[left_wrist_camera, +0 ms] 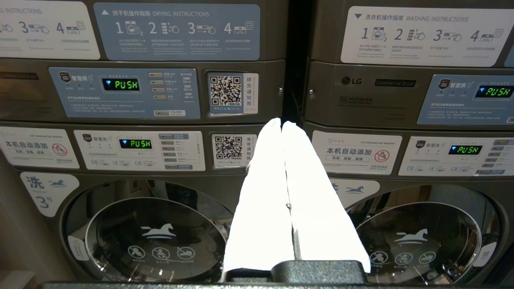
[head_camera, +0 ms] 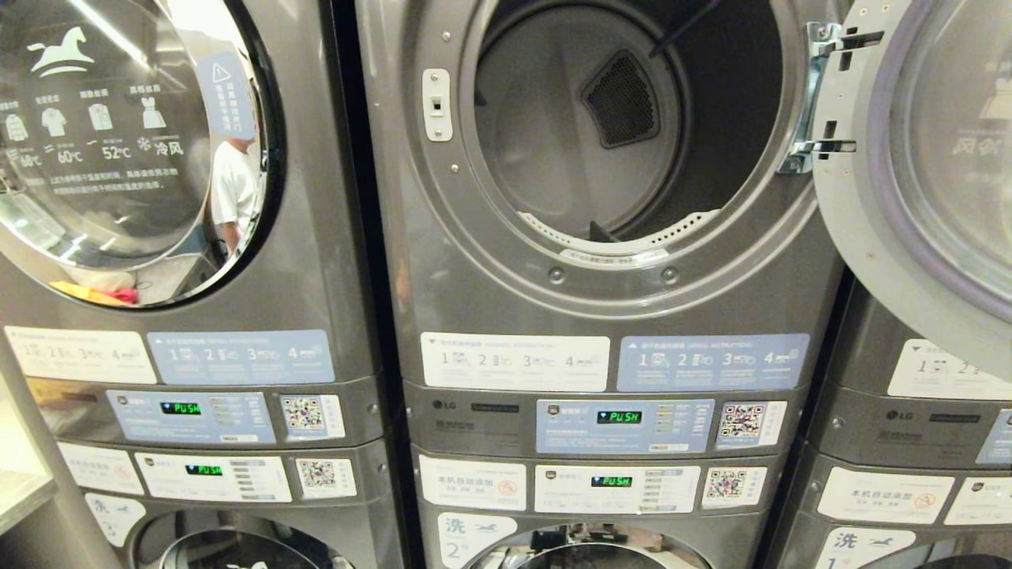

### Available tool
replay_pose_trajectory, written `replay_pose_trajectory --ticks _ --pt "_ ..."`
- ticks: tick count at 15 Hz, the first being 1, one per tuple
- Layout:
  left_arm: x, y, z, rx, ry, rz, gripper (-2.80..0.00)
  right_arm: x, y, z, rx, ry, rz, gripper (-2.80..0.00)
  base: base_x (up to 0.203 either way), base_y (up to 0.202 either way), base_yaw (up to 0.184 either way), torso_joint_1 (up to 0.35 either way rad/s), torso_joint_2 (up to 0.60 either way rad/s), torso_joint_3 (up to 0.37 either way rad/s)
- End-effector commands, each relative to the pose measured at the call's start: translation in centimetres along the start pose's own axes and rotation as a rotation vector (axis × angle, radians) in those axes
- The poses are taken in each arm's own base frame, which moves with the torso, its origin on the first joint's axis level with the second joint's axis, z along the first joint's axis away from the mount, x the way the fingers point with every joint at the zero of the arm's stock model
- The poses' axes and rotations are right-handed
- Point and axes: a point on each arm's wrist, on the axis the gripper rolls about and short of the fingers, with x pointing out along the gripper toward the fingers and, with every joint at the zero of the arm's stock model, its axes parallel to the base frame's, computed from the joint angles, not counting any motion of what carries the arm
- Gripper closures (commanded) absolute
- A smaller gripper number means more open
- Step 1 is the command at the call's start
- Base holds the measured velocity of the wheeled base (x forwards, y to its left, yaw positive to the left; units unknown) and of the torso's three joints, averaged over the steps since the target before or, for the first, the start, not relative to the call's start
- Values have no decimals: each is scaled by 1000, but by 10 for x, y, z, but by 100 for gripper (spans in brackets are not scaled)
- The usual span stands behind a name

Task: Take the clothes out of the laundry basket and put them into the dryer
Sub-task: Open the dryer

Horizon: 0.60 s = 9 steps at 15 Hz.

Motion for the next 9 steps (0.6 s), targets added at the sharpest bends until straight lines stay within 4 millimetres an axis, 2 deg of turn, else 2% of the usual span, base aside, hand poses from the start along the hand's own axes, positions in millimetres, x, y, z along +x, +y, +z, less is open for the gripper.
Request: replay_pose_trajectory --ticks 1,6,9 --pt "0 0 0 0 -1 0 0 -6 1 -2 30 -77 -27 0 0 0 0 0 0 0" --pt "0 0 0 0 -1 0 0 -6 0 -2 181 -78 -73 0 0 0 0 0 0 0" --pt "0 0 0 0 -1 0 0 -6 0 -2 172 -78 -76 0 0 0 0 0 0 0"
